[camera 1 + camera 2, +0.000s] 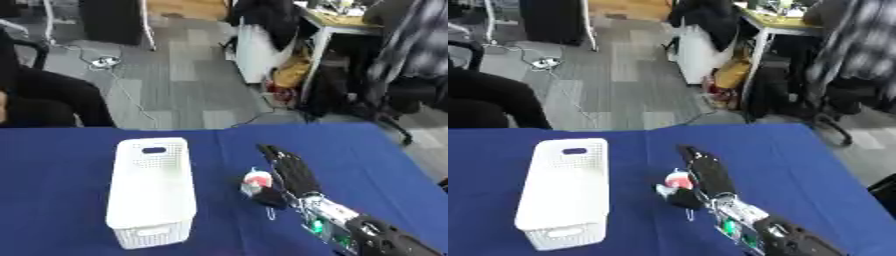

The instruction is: Pick up objects on the table and place them in the box.

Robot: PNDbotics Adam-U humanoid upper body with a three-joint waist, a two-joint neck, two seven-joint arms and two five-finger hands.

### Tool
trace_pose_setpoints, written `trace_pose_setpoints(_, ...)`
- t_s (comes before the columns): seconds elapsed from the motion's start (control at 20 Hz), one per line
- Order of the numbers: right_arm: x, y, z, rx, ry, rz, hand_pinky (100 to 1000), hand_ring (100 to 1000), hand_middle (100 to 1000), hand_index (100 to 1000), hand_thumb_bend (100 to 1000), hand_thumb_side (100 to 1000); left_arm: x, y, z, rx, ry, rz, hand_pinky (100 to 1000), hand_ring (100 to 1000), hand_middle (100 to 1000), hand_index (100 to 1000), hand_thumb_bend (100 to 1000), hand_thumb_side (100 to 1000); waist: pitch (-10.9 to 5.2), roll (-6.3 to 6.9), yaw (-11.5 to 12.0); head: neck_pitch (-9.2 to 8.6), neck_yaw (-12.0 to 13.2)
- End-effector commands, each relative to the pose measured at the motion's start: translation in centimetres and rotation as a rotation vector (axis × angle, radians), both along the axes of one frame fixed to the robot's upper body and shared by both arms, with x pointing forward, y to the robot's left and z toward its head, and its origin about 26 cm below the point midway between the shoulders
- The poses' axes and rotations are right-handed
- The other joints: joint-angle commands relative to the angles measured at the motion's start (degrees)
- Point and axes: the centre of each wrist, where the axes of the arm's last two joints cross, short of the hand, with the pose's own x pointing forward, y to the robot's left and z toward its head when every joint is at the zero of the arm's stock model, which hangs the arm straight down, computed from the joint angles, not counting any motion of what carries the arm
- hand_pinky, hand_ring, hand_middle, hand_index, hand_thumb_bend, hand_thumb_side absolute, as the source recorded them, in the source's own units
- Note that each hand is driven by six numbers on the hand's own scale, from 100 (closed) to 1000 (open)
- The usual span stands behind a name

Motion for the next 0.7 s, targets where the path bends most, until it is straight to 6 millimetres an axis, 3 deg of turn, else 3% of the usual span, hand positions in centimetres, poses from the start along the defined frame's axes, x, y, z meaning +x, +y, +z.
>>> trace_pose_setpoints(0.05, -0.1, -2.0, 0.5, -0.037, 0.006, -0.055, 780, 792, 843, 1000, 630, 1000, -0.6, -0.2, 1.1, 0.001, -0.04, -0.011, 671, 790, 885, 804, 140, 928, -0.47, 0.38, -0.14, -1.02, -0.77)
trace_pose_setpoints(0.4, -0.2, -3.0, -1.6, -0.003, 0.054, -0.086, 782, 785, 841, 1000, 643, 1000, -0.6, -0.3, 1.3, -0.008, -0.048, -0.016, 671, 790, 885, 804, 141, 928, 0.23, 0.68, 0.03, -0.81, -2.54)
trace_pose_setpoints(0.7, -0.2, -3.7, -2.0, -0.011, 0.06, -0.101, 763, 780, 838, 1000, 638, 1000, -0.6, -0.3, 1.4, -0.009, -0.049, -0.016, 670, 789, 886, 803, 141, 928, 0.77, 0.72, 0.43, -0.57, -3.45)
